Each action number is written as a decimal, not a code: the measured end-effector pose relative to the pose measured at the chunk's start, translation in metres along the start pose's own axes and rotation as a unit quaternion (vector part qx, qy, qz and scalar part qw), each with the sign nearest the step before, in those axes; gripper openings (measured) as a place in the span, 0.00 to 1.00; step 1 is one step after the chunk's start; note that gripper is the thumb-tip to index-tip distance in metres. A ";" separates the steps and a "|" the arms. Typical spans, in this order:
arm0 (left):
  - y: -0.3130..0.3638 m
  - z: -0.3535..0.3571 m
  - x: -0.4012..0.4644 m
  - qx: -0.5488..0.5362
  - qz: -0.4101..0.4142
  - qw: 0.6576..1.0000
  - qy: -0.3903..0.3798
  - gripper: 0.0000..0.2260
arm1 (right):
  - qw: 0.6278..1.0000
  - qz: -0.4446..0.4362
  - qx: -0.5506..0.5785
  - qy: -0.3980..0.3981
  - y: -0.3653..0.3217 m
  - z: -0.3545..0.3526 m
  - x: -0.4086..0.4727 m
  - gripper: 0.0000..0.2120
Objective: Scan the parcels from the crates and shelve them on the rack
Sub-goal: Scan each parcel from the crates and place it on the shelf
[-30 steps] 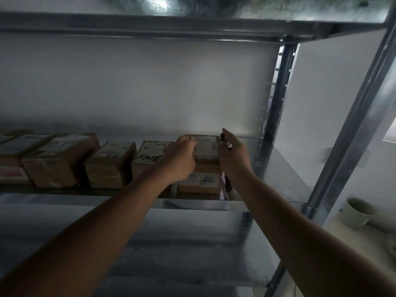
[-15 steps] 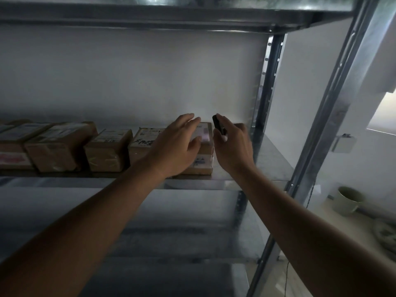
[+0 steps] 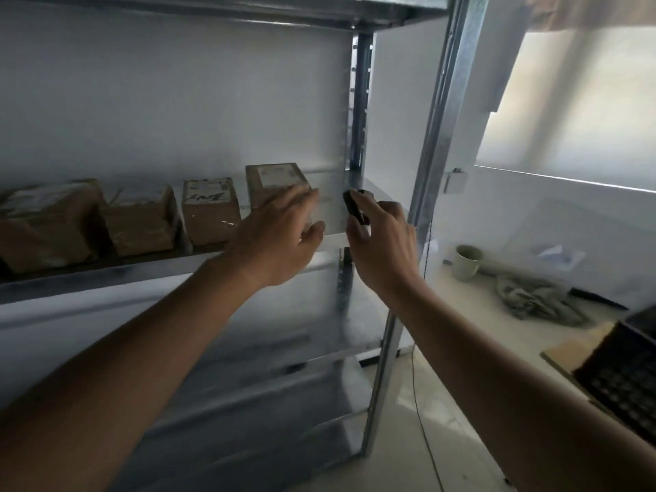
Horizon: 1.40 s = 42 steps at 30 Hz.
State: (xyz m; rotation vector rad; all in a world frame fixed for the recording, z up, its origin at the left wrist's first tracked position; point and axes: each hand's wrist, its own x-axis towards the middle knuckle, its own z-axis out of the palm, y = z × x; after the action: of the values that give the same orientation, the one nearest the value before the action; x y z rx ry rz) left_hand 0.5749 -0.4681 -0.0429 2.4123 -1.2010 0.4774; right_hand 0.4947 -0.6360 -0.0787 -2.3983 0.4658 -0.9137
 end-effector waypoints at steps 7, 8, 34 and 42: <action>0.060 0.013 -0.032 -0.036 0.061 0.997 -0.034 0.26 | 0.996 0.069 -0.044 0.033 0.013 -0.055 -0.087 0.24; 0.071 0.016 -0.035 -0.042 0.072 0.996 -0.036 0.25 | 0.994 0.083 -0.058 0.039 0.018 -0.065 -0.096 0.24; 0.543 0.186 -0.046 -0.170 0.299 0.925 -0.159 0.26 | 0.922 0.296 -0.188 0.164 0.283 -0.421 -0.314 0.23; 0.672 0.265 -0.028 -0.209 0.364 0.883 -0.209 0.26 | 0.889 0.368 -0.210 0.175 0.377 -0.493 -0.358 0.23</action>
State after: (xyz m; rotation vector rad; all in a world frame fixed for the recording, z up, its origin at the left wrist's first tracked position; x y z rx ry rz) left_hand 0.0459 -0.9495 -0.1495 1.6708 -2.1510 -0.1295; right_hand -0.1487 -0.9384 -0.1689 -2.0820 1.7216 -0.9310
